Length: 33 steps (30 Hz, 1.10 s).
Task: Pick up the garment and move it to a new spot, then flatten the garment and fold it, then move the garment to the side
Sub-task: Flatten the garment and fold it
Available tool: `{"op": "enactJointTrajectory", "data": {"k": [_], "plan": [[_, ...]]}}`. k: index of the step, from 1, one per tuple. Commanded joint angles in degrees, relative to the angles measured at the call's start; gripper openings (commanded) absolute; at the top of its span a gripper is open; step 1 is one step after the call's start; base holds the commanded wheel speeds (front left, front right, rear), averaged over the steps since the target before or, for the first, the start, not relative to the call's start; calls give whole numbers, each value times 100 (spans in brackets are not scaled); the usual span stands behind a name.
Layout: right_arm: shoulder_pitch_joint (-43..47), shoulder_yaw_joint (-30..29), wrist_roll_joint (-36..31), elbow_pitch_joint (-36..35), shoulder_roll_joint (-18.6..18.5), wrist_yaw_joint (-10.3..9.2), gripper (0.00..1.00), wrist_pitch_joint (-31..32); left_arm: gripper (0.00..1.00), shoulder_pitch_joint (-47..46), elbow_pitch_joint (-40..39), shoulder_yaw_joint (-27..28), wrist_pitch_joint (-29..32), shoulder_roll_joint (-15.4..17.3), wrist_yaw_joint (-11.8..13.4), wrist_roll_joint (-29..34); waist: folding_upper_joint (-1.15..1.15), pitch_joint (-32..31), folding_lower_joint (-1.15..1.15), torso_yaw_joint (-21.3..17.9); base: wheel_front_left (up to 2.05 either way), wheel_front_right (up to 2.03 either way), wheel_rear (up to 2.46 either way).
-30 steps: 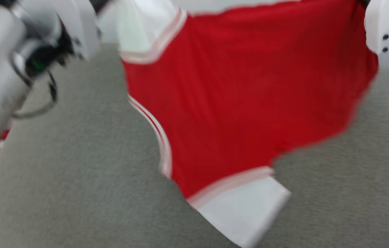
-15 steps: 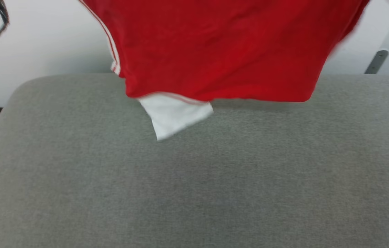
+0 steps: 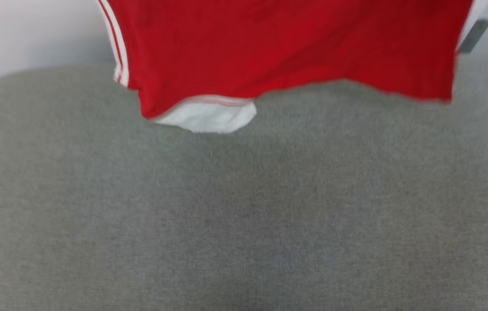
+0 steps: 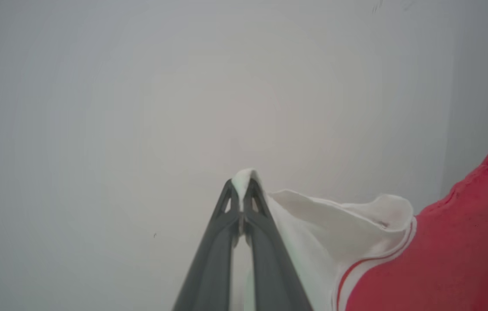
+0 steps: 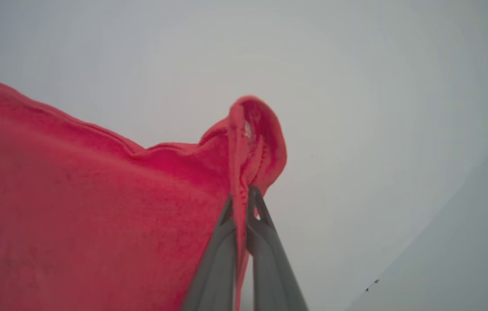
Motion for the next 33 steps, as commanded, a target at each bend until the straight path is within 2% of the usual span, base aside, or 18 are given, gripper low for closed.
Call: {"op": "enactJointTrajectory", "data": {"k": [1,6,10,13,15,17,21,24,28,31,33], "plan": [[-224,-122,-159,154,55,-9,0,-182,0,-265,109,-16,-158,16,-17,139,0,719,0,-64,0,0,0],[-898,-517,-691,892,416,-9,0,-1016,0,-1110,475,9,-825,-111,168,630,0,1746,0,-143,0,0,0],[-1624,-820,-1349,1567,734,-9,0,-1828,0,-1832,695,169,-1567,-408,343,836,0,2518,0,-49,0,0,0],[-2072,-1060,-1844,1813,859,-9,0,-1953,0,-2259,729,319,-1947,-569,352,985,0,3028,0,99,0,0,0],[-2253,-1320,-2237,1643,839,-9,0,-1963,0,-2423,663,513,-2028,-633,310,1027,0,3338,0,223,0,0,0],[-2066,-1559,-2573,1533,870,-9,0,-1960,0,-2512,364,841,-2047,-566,275,1201,0,3591,0,339,0,0,0],[-1557,-2032,-3221,1383,913,-9,0,-1964,0,-1618,-229,1737,-2035,-480,158,1377,0,3769,0,543,0,0,0],[-1132,-2311,-3506,1423,972,-9,0,-1966,0,-983,-451,2162,-2042,-503,64,1524,0,3665,0,651,0,0,0],[-560,-2535,-3664,1459,982,-9,0,-1967,0,-112,-503,2214,-2042,-559,-12,1633,0,3383,0,786,0,0,0],[-282,-2591,-3625,1449,1009,-9,0,-1966,0,247,-613,1996,-2032,-620,-22,1444,0,3196,0,834,0,0,0],[13,-2609,-3517,1440,1030,-9,0,-1966,0,566,-801,1589,-1876,-486,-14,1277,0,2987,0,853,0,0,0]]}}
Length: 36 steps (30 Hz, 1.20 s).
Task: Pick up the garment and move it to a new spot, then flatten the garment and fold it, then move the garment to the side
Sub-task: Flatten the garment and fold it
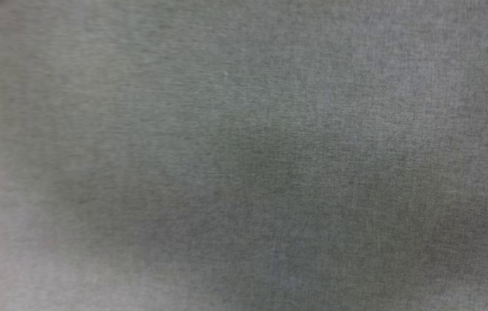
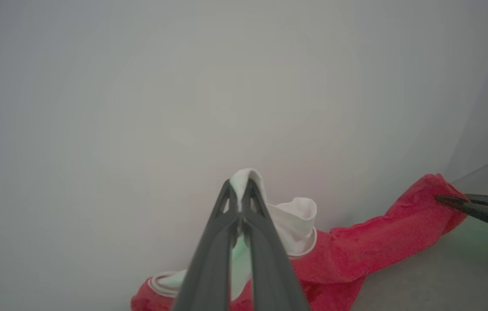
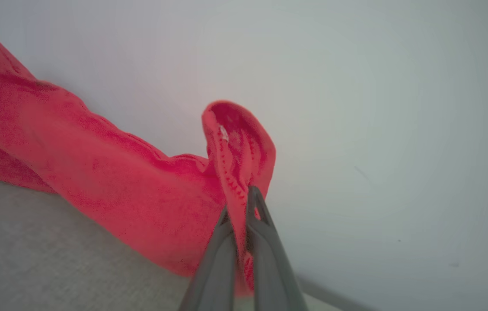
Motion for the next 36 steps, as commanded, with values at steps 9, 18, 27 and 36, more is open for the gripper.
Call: {"op": "enactJointTrajectory", "data": {"k": [9,18,27,36], "plan": [[1926,467,988,-792,-433,-9,0,42,0,1699,-1330,-1437,903,1007,-18,-1187,0,-1576,0,193,0,0,0],[4125,916,2152,-2391,-1244,-9,0,863,0,3169,-2227,-2064,1189,1558,53,-1707,0,-2410,0,75,0,0,0],[6570,515,2776,-4477,-2299,-9,0,1565,0,4880,-3641,-2438,1261,2507,987,-1834,0,-2968,0,-234,0,0,0],[8762,-372,2851,-5833,-2402,-9,0,2220,0,6359,-4880,-2557,1320,3187,1992,-2131,0,-3186,0,-454,0,0,0]]}}
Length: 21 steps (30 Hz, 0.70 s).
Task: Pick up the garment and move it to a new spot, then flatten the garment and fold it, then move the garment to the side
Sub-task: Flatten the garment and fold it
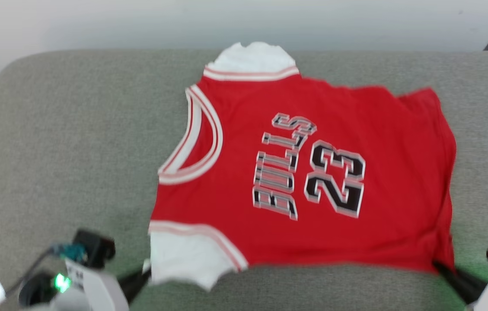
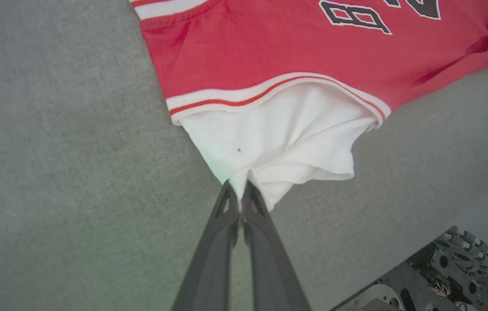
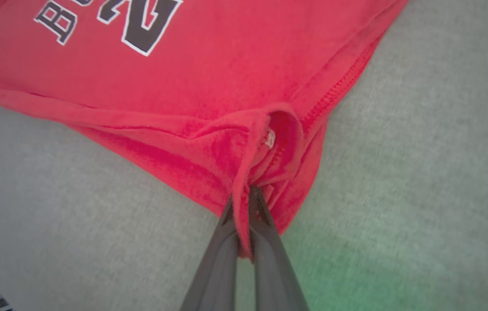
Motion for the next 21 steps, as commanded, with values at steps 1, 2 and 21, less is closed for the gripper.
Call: {"op": "enactJointTrajectory", "data": {"k": [1,2,21], "plan": [[334,-114,35,-164,-20,-9,0,109,0,276,-153,-19,63,100,185,-96,0,-115,0,-124,0,0,0],[534,-196,32,-242,-59,-9,0,176,0,439,-275,-26,133,117,286,-150,0,-115,0,-128,0,0,0],[1338,-1382,-278,-1104,152,-9,0,963,0,827,-1541,200,1043,361,1074,-152,0,-58,0,-112,0,0,0]]}}
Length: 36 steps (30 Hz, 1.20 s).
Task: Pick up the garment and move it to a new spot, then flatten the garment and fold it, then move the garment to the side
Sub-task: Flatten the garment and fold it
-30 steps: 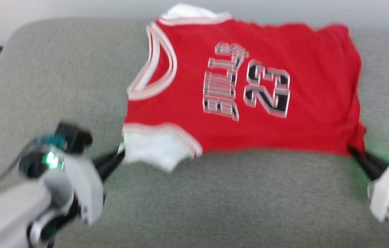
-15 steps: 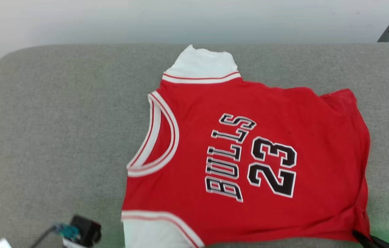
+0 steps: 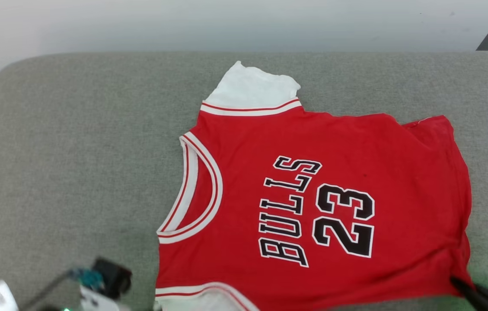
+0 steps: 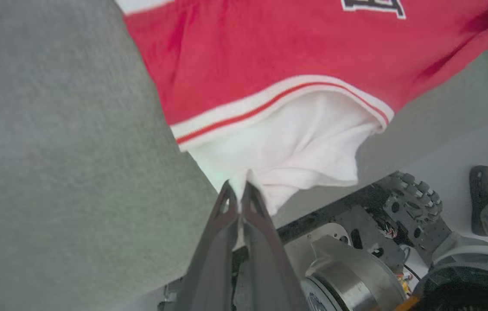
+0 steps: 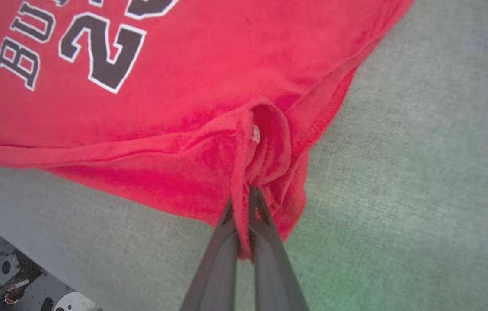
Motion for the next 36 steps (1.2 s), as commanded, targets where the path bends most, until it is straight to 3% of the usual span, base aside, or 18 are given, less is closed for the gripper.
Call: {"op": "enactJointTrajectory", "data": {"k": [1,5,9,13,19,25,36], "plan": [[-198,-105,-12,-102,25,-9,0,85,0,-270,-78,111,98,144,-37,140,0,-8,0,-29,0,0,0],[-701,-164,-130,-199,70,-9,0,389,0,-949,-118,332,476,398,-188,510,0,16,0,-104,0,0,0],[-1376,-111,-244,-93,135,-9,0,735,0,-1639,194,563,803,300,-585,743,0,123,0,-168,0,0,0],[-2042,53,-354,259,256,-9,0,1003,0,-2221,955,682,1063,-107,-1100,835,0,269,0,-206,0,0,0],[-2817,531,-307,1075,480,-9,0,1310,0,-2765,2651,564,1386,-1073,-1878,795,0,486,0,-207,0,0,0],[-3082,925,-102,1513,541,-8,0,1563,0,-2819,3858,472,1673,-1666,-2197,491,0,629,0,-215,0,0,0],[-3329,1265,96,1903,586,-10,0,1783,0,-2626,5238,317,1954,-2339,-2528,158,0,733,0,-249,0,0,0]]}}
